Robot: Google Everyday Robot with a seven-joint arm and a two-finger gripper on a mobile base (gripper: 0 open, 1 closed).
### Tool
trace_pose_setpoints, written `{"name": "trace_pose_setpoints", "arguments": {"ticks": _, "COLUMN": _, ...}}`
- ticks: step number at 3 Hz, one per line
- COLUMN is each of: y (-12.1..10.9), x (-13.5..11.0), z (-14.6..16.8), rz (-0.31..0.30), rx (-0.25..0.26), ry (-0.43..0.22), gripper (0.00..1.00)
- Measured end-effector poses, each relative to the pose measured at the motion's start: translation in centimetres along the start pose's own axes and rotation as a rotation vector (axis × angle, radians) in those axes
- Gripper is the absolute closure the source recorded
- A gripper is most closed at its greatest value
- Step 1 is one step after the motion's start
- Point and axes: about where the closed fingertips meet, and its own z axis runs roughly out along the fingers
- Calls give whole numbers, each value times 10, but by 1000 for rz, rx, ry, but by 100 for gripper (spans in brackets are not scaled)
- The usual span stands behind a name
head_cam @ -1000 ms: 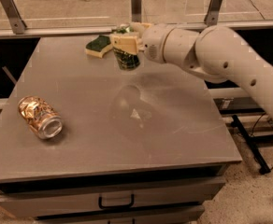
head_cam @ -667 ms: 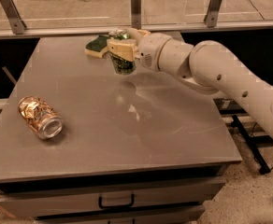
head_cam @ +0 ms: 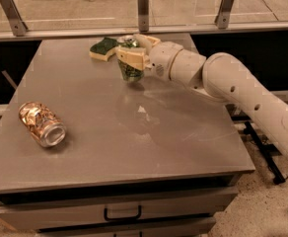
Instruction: Place green can upright
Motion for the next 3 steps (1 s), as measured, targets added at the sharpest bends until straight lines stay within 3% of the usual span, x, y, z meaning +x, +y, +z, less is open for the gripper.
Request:
{"name": "trace_pose_setpoints", "arguments": {"ticks": 2, "y": 6, "x": 19, "z": -4, "rz": -12, "rx": -70, "ry": 5, "gripper": 35}}
{"name": "trace_pose_setpoints", "arguments": {"ticks": 3, "y": 8, "x": 28, "z": -10, "rz": -4, "rx": -73, "ry": 6, "gripper": 12}}
